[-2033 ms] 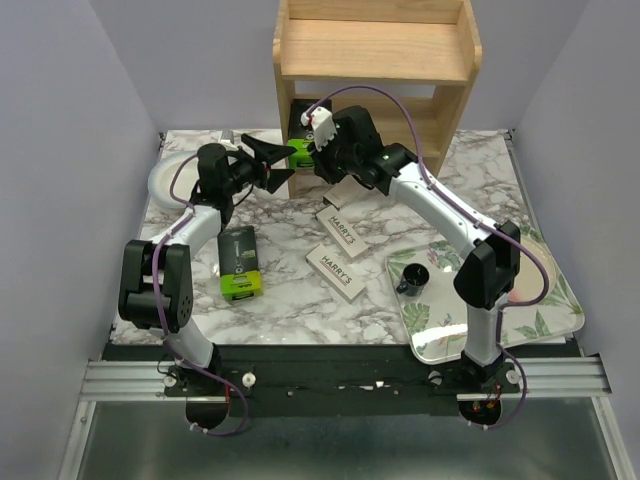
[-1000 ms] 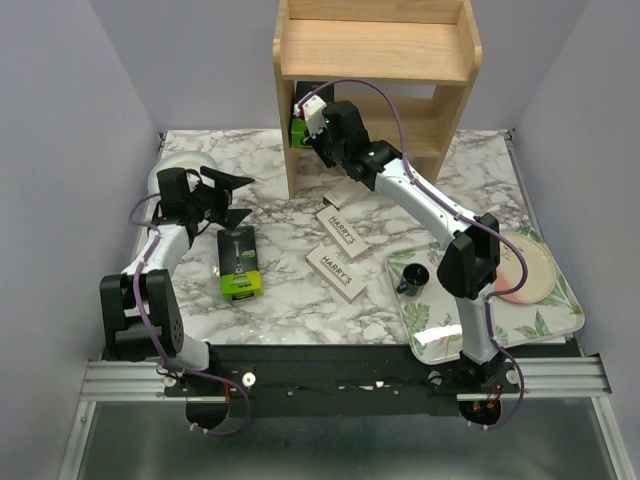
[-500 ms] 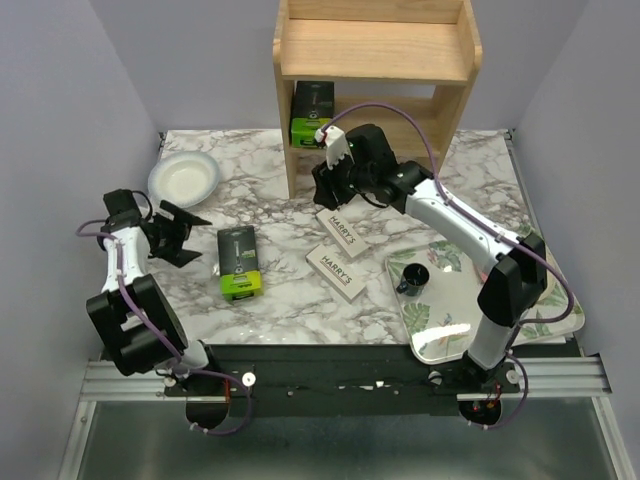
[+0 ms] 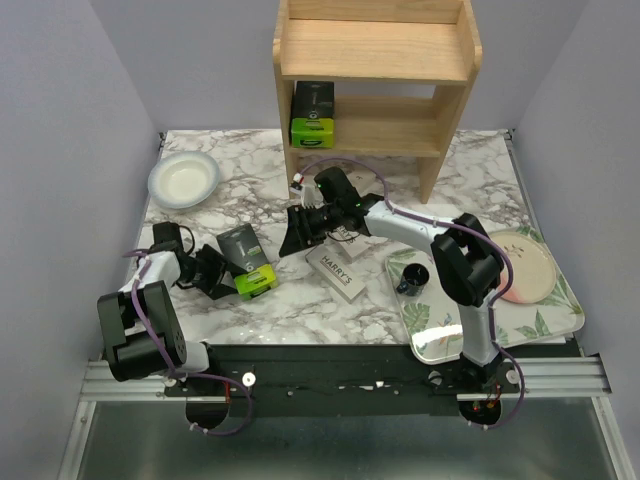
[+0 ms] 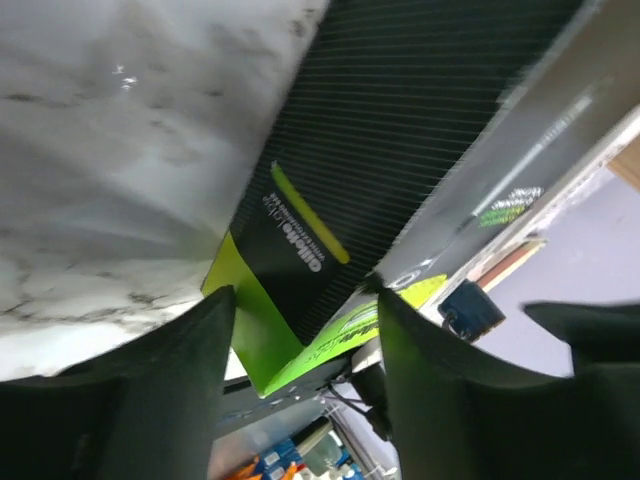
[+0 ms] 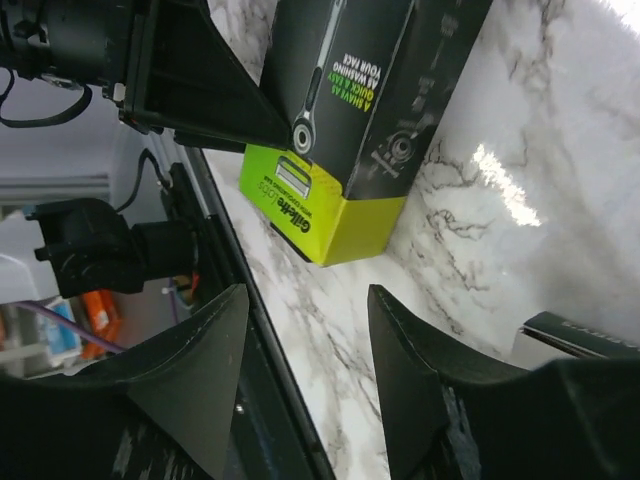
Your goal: Place and organize the shaving razors onto the shelf
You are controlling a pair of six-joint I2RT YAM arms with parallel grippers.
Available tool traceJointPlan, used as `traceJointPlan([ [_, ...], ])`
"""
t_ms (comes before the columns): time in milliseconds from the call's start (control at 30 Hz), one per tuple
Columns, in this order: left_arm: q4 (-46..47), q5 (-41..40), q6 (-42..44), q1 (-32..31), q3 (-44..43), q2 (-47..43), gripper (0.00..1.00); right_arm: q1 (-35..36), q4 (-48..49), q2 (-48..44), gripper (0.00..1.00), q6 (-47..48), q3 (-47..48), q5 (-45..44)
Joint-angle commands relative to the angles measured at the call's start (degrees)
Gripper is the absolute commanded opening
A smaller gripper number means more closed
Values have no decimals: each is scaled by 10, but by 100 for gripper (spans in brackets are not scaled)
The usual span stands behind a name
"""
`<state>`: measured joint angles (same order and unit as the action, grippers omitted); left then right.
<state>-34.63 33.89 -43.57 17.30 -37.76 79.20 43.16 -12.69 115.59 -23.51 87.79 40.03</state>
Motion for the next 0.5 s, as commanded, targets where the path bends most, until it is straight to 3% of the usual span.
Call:
traceJointPlan([
  [0, 80, -1, -17, -16, 21, 10, 48, -1, 89, 25, 60, -101, -33, 74],
  [200, 66, -26, 10, 7, 32, 24, 26, 1, 142, 52, 74, -145, -62, 106],
  [467, 12, -87, 36, 21, 80, -33, 12, 20, 84, 96, 76, -153, -23, 52],
])
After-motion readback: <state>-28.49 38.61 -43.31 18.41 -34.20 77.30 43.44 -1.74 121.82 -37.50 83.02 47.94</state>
